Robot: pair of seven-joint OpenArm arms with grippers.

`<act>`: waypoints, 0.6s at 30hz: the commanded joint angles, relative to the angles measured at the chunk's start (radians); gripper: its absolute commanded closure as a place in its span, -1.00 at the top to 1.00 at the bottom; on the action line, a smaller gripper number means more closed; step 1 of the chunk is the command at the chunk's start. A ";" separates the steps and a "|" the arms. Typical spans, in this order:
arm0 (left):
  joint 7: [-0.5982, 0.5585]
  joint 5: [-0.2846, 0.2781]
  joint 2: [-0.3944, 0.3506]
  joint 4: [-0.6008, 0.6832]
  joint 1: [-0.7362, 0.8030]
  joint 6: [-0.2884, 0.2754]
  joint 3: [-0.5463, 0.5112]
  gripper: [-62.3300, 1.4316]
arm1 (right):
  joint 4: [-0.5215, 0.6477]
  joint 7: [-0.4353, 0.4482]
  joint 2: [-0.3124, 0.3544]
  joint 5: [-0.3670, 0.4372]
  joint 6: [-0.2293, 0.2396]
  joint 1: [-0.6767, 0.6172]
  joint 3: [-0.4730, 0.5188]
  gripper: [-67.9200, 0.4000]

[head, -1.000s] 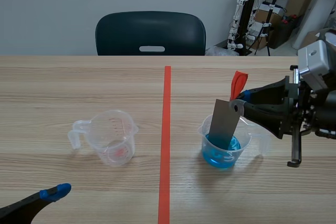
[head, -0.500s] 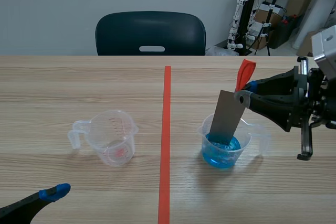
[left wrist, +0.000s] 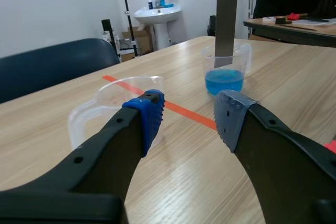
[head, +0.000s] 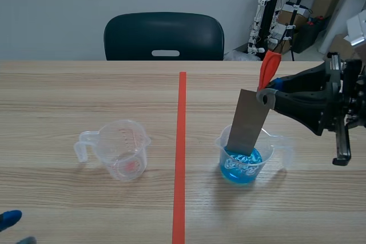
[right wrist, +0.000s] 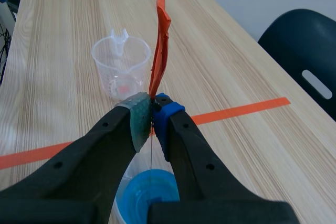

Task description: Do the redox reaction experiment. raise the plate out of the solution

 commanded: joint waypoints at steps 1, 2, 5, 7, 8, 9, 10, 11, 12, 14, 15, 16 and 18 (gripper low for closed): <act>-0.045 -0.033 -0.037 0.023 0.000 0.001 -0.002 -0.35 | 0.026 -0.007 0.027 0.041 0.004 0.015 0.009 -0.97; -0.045 -0.047 -0.060 0.027 0.000 0.001 -0.002 -0.43 | 0.037 -0.021 0.033 0.058 0.004 0.016 0.009 -0.97; -0.045 -0.076 -0.126 0.047 0.001 0.001 -0.002 -0.66 | 0.063 -0.053 0.051 0.104 0.004 0.018 0.009 -0.97; -0.045 -0.083 -0.172 0.061 0.001 0.001 -0.002 -0.77 | 0.082 -0.073 0.064 0.131 0.004 0.018 0.010 -0.97; -0.045 -0.082 -0.198 0.069 0.001 0.001 -0.002 -0.80 | 0.092 -0.084 0.070 0.140 0.004 0.020 0.012 -0.97; -0.045 -0.083 -0.219 0.076 0.001 0.000 -0.002 -0.83 | 0.100 -0.097 0.076 0.151 0.004 0.020 0.014 -0.97; -0.045 -0.087 -0.243 0.083 0.001 0.000 -0.002 -0.85 | 0.110 -0.106 0.082 0.161 0.004 0.020 0.018 -0.97; -0.045 -0.094 -0.266 0.090 0.001 -0.006 -0.002 -0.88 | 0.118 -0.118 0.089 0.176 0.004 0.020 0.021 -0.97; -0.045 -0.111 -0.290 0.098 0.000 -0.019 -0.002 -0.88 | 0.126 -0.131 0.095 0.193 0.004 0.020 0.024 -0.97; -0.045 -0.162 -0.338 0.117 0.000 -0.053 -0.002 -0.88 | 0.140 -0.145 0.109 0.221 0.004 0.020 0.030 -0.97; -0.045 -0.182 -0.361 0.129 0.000 -0.069 -0.002 -0.88 | 0.147 -0.149 0.116 0.229 0.004 0.020 0.033 -0.97; -0.045 -0.195 -0.385 0.142 -0.003 -0.082 -0.002 -0.88 | 0.155 -0.154 0.124 0.238 0.004 0.020 0.037 -0.97; -0.010 -0.213 -0.428 0.175 -0.010 -0.105 -0.002 -0.88 | 0.172 -0.167 0.140 0.261 0.003 0.020 0.046 -0.97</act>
